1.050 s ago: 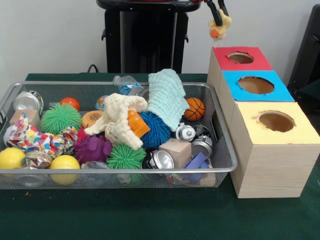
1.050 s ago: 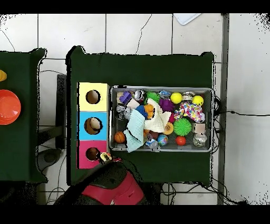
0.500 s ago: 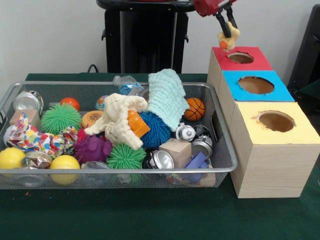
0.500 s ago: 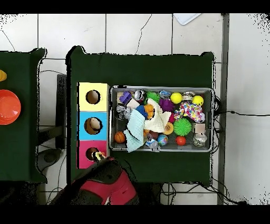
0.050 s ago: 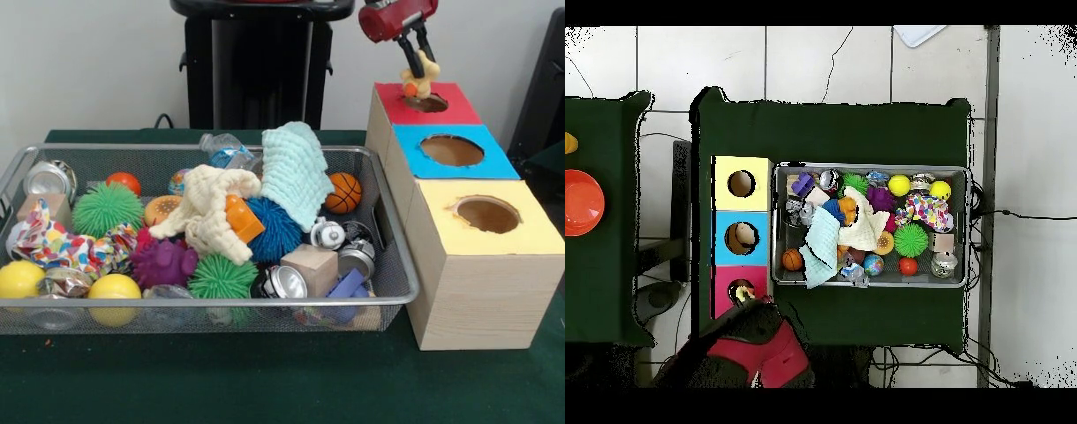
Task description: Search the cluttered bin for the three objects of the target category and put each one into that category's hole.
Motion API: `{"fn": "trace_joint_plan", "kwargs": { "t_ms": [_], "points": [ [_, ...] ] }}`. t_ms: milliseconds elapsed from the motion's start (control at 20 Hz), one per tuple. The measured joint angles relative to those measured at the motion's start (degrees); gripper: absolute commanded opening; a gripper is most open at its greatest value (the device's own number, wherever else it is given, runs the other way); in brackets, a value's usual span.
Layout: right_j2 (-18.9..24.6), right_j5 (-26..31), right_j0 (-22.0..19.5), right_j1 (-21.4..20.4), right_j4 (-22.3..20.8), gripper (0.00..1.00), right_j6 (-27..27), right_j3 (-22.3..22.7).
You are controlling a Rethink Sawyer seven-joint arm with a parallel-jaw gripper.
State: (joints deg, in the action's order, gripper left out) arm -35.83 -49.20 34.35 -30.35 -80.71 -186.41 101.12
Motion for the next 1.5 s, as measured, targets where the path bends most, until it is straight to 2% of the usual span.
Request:
{"fn": "trace_joint_plan", "kwargs": {
  "t_ms": [500, 550, 900, 1500],
  "points": [
    [0.22, 0.02, -0.14, -0.26, 0.65, 0.00, 0.00, 0.01],
    [0.51, 0.02, -0.43, -0.26, 1.98, 1.00, 0.00, 0.01],
    [1.13, 0.03, -0.74, -0.28, 3.46, 1.00, 0.00, 0.00],
    [1.86, 0.08, -0.20, -0.95, 2.86, 1.00, 0.00, 0.01]
  ]
}}
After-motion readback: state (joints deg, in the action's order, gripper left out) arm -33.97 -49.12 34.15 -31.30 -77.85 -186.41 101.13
